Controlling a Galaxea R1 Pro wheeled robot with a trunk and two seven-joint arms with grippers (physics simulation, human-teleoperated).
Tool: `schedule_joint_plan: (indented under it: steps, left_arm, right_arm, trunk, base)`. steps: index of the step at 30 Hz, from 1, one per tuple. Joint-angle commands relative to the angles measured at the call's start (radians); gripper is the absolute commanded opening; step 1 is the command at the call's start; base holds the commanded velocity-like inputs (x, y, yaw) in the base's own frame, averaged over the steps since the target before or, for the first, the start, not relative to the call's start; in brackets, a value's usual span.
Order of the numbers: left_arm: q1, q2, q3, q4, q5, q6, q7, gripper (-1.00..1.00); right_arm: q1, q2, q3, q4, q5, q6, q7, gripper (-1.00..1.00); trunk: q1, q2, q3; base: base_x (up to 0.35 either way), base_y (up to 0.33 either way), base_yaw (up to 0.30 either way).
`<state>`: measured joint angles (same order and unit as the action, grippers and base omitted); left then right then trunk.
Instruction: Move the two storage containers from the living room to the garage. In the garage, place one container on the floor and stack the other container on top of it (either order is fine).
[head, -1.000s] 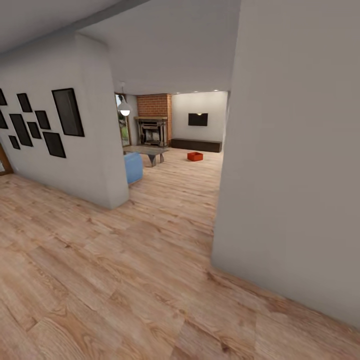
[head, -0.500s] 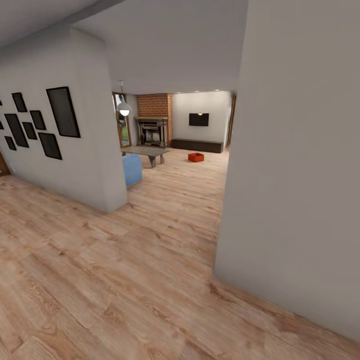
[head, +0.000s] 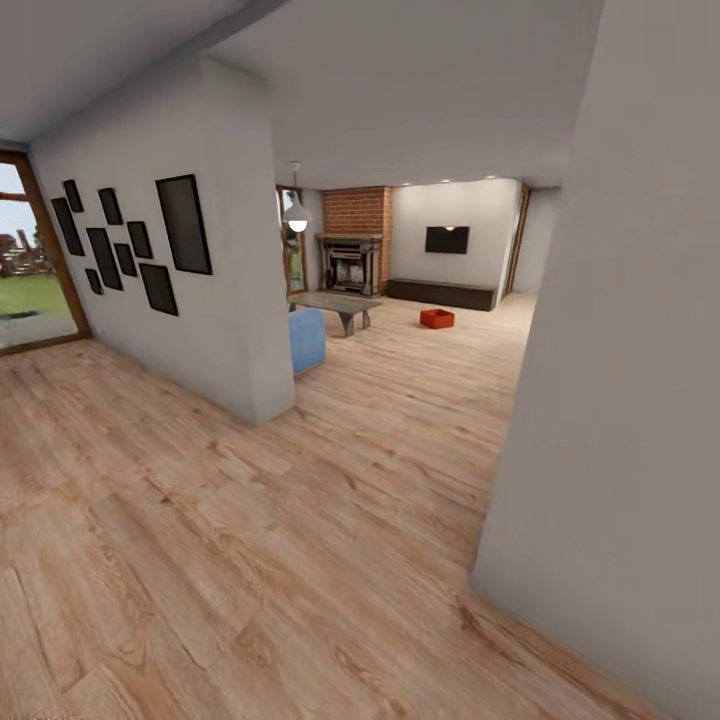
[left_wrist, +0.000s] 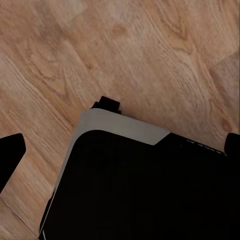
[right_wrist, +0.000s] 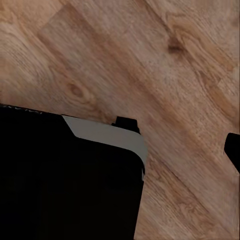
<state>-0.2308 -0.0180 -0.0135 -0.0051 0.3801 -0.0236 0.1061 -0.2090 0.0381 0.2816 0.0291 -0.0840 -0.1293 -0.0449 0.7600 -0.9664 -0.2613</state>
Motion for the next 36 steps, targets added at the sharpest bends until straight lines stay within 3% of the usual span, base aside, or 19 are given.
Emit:
schedule_joint_plan:
  steps: [1,16,36]
  left_arm:
    - [-0.001,0.000,-0.002,0.000,0.005,-0.002,0.003,1.00]
    - [-0.001,0.000,-0.002,0.000,0.005,-0.002,0.003,1.00]
    - [-0.001,0.000,-0.002,0.001,0.006,-0.002,0.003,1.00]
  right_arm:
    - [-0.002,0.001,0.008,0.003,-0.009,-0.007,-0.004,1.00]
    - [-0.002,0.001,0.008,0.003,-0.010,-0.009,-0.007,1.00]
    - [-0.002,-0.003,0.011,0.003,-0.006,-0.008,-0.010,1.00]
  trunk:
    - [0.001,-0.001,-0.001]
    - [0.001,-0.001,-0.001]
    - [0.001,-0.001,-0.001]
  base:
    - [0.322,0.000,0.300]
    - [0.322,0.000,0.292]
    - [0.322,0.000,0.013]
